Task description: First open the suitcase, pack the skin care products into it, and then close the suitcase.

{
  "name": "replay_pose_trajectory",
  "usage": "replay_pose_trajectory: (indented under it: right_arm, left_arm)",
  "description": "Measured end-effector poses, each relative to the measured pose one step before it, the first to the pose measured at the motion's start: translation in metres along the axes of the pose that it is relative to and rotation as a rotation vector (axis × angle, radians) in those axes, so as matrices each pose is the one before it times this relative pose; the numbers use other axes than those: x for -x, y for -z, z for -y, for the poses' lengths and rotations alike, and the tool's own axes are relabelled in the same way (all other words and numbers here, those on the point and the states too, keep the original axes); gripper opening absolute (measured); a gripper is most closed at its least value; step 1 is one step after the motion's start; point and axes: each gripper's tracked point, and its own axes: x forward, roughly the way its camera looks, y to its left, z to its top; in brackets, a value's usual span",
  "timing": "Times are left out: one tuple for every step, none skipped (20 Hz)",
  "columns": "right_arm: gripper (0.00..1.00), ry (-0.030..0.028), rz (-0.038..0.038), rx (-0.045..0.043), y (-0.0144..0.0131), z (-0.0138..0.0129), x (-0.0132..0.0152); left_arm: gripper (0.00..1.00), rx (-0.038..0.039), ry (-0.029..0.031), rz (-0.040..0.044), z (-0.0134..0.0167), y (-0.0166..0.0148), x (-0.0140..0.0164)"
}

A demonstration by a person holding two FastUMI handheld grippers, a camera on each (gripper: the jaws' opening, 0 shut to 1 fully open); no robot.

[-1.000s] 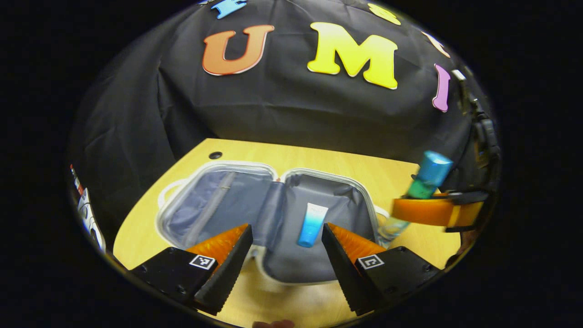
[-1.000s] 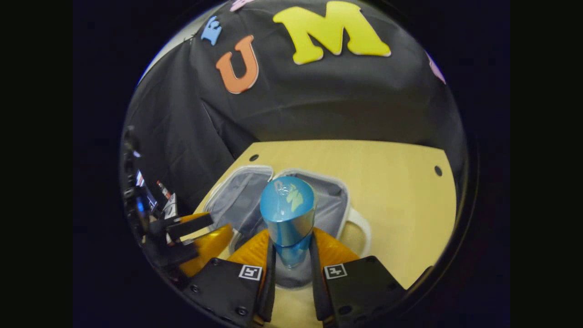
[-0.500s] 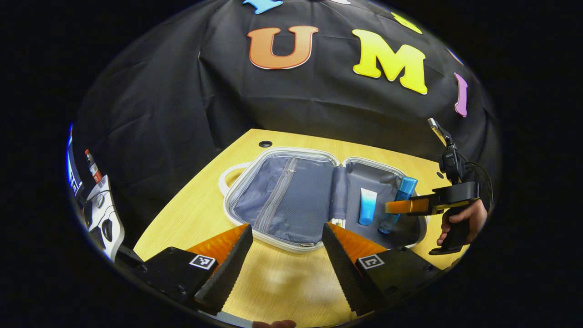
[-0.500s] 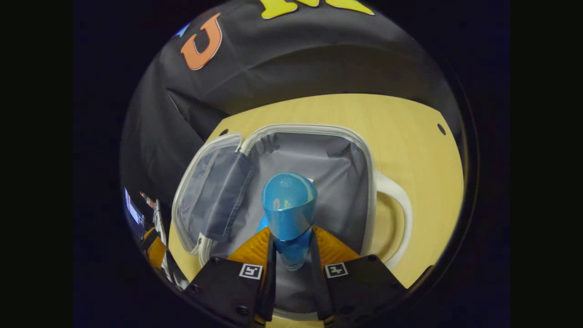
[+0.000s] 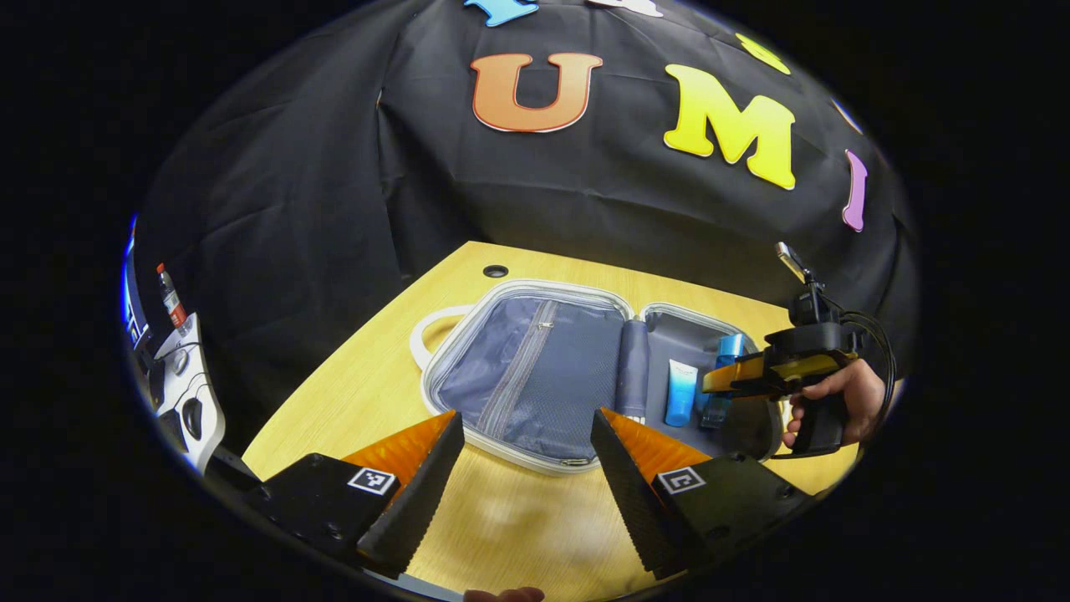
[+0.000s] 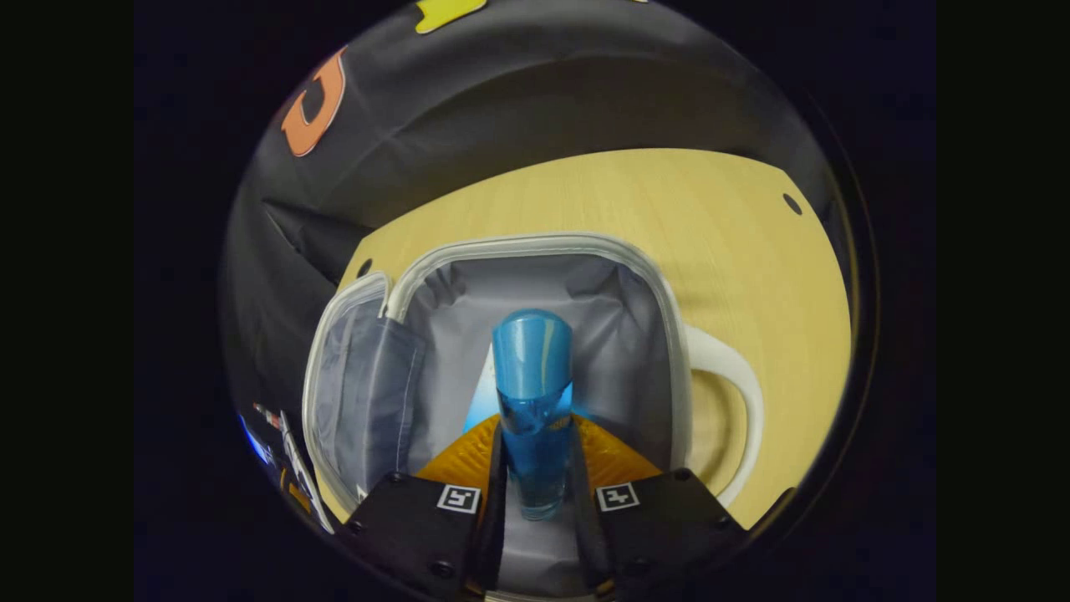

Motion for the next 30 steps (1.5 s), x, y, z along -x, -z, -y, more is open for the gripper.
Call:
replay_pose_trajectory:
  right_arm:
    - [0.36, 0.01314, -0.01802, -0.01754, 0.00297, 0.00092, -0.00248]
    - [0.35, 0.0095, -0.01562, -0.01882, 0.00252, 0.00152, -0.00379]
    - [0.36, 0.01395, -0.01834, -0.02292, 0.00316, 0.00275, -0.00158]
    - [0.36, 0.00461, 0.01373, -0.00552, -0.00241, -0.00002, -0.00194]
    - [0.36, 0.00466, -0.00839, 0.01774, 0.00294, -0.00115, -0.00156]
    - [0.36, 0.00617, 0.00307, 0.02029, -0.00019, 0.00015, 0.00341]
    - [0.37, 0.00767, -0.0059, 0.01174, 0.00137, 0.00042, -0.0003]
    - [0.39, 0.00142, -0.00038, 0.00224, 0.00193, -0.00113, -0.00006]
    - [0.4, 0.00105, -0.00074, 0.00382, 0.00027, -0.00026, 0.00005]
    - [0.41, -0.00342, 0.00127, 0.00789, 0.00069, 0.00034, 0.00153]
    - [0.42, 0.00334, 0.00494, 0.00751, 0.0006, -0.00004, 0.00149]
    - [0.42, 0.00206, 0.00373, 0.00636, 0.00013, 0.00013, 0.00246]
    - [0.43, -0.0013, 0.00902, 0.01066, -0.0009, -0.00114, 0.00444]
    - [0.43, -0.00853, 0.01438, 0.01816, -0.00004, -0.00203, 0.00645]
    - [0.45, -0.01445, 0.01883, 0.02411, -0.00061, -0.00225, 0.00917]
    - [0.53, -0.00863, 0.0234, 0.03521, -0.00113, -0.00062, 0.01116]
    - [0.56, -0.01053, 0.03171, 0.0345, -0.00253, -0.00022, 0.01229]
    - [0.63, -0.01582, 0.03934, 0.03703, -0.00585, -0.00196, 0.01487]
    - [0.64, -0.02125, 0.04087, 0.03932, -0.00694, -0.00363, 0.01468]
    - [0.67, -0.0046, 0.0427, 0.04771, -0.00631, 0.00055, 0.0157]
    - [0.73, -0.01097, 0.04525, 0.04051, -0.00883, -0.00014, 0.01407]
    - [0.75, -0.0111, 0.0453, 0.0329, -0.00953, -0.00203, 0.01559]
    - [0.75, -0.01237, 0.04362, 0.0283, -0.0089, -0.0012, 0.01413]
    - [0.73, -0.01142, 0.04138, 0.02688, -0.00786, -0.00117, 0.01294]
    - [0.73, -0.00434, 0.03388, 0.02648, -0.00603, 0.00104, 0.01188]
    - [0.77, -0.00782, 0.02675, 0.02058, -0.00449, 0.0014, 0.01285]
    - [0.77, -0.01266, 0.01938, 0.01051, -0.00165, 0.0015, 0.02015]
    - [0.74, -0.01042, 0.00225, -0.00346, 0.00024, 0.00027, 0.01023]
    - [0.77, -0.0012, 0.00035, -0.00244, 0.0011, 0.00331, 0.00878]
    - [0.74, 0.00993, 0.00319, 0.00522, -0.00057, 0.00598, 0.00852]
  left_arm:
    - [0.98, 0.00127, 0.00981, 0.00088, 0.00174, -0.00001, 0.00053]
    - [0.97, 0.00264, 0.0053, 0.00509, 0.00169, -0.00108, -0.00039]
    - [0.98, 0.00356, 0.00341, 0.00376, 0.00059, -0.00144, 0.00007]
    - [0.98, 0.00171, 0.00105, 0.00455, -0.00044, -0.00184, 0.00123]
    - [0.98, 0.00254, 0.00272, 0.00636, 0.00108, -0.00135, -0.00023]
    - [0.97, 0.00205, 0.00219, 0.00286, -0.0002, -0.00211, 0.00067]
    - [0.98, 0.00285, 0.00406, 0.00142, 0.00089, -0.00124, -0.00051]
    - [0.98, 0.00236, 0.00302, 0.00073, 0.00054, -0.00058, -0.00047]
    - [0.98, 0.00271, 0.00469, 0.00078, 0.0002, -0.00145, 0.00023]
    - [0.98, 0.00475, 0.00767, 0.00039, 0.00088, -0.0015, 0.00042]
    - [0.98, 0.00623, 0.00576, -0.00111, 0.00029, 0.00032, -0.00074]
    - [0.98, 0.00467, 0.00303, 0.00145, -0.00064, -0.00188, 0.00115]
    - [0.98, 0.0048, 0.00653, 0.00288, 0.00025, -0.00276, -0.00033]
    - [0.98, 0.00494, 0.00972, 0.0039, 0.00078, -0.00289, -0.00007]
    - [0.98, 0.00059, 0.00759, 0.00835, -0.00118, -0.00307, 0.00084]
    - [0.98, -0.00825, 0.00141, 0.00772, -0.00275, -0.00309, -0.00056]
    - [0.98, -0.01087, -0.00113, 0.01015, -0.00562, -0.00399, 0.0007]
    - [0.97, -0.00471, 0.00524, 0.01045, -0.00326, -0.00547, -0.00175]
    - [0.98, 0.00184, 0.00551, 0.0123, -0.00386, -0.00493, 0.00031]
    - [0.97, 0.00084, -0.00507, 0.00934, -0.00742, -0.00386, 0.00116]
    - [0.97, 0.00194, 0.0005, 0.00741, -0.00721, -0.00445, 0.00017]
    - [0.97, 0.00669, 0.00005, 0.00324, -0.00737, -0.00378, -0.00218]
    - [0.97, 0.01018, 0.00353, 0.00202, -0.00825, -0.00343, -0.00008]
    - [0.98, 0.01044, 0.00129, 0.00351, -0.00937, -0.0054, -0.00114]
    - [0.98, 0.00483, 0.00324, 0.00529, -0.01071, -0.00455, -0.00222]
    - [0.98, 0.00224, 0.00252, 0.00763, -0.01095, -0.00487, -0.00411]
    - [0.97, 0.01176, 0.01366, 0.01126, -0.01749, -0.00549, -0.01055]
    - [0.98, 0.01797, 0.00678, -0.00491, -0.01061, -0.00065, -0.00881]
    - [0.97, 0.01798, 0.0113, -0.01699, -0.0098, 0.0019, -0.00878]
    - [0.98, 0.0179, 0.01033, -0.00798, -0.01091, 0.00021, -0.01077]
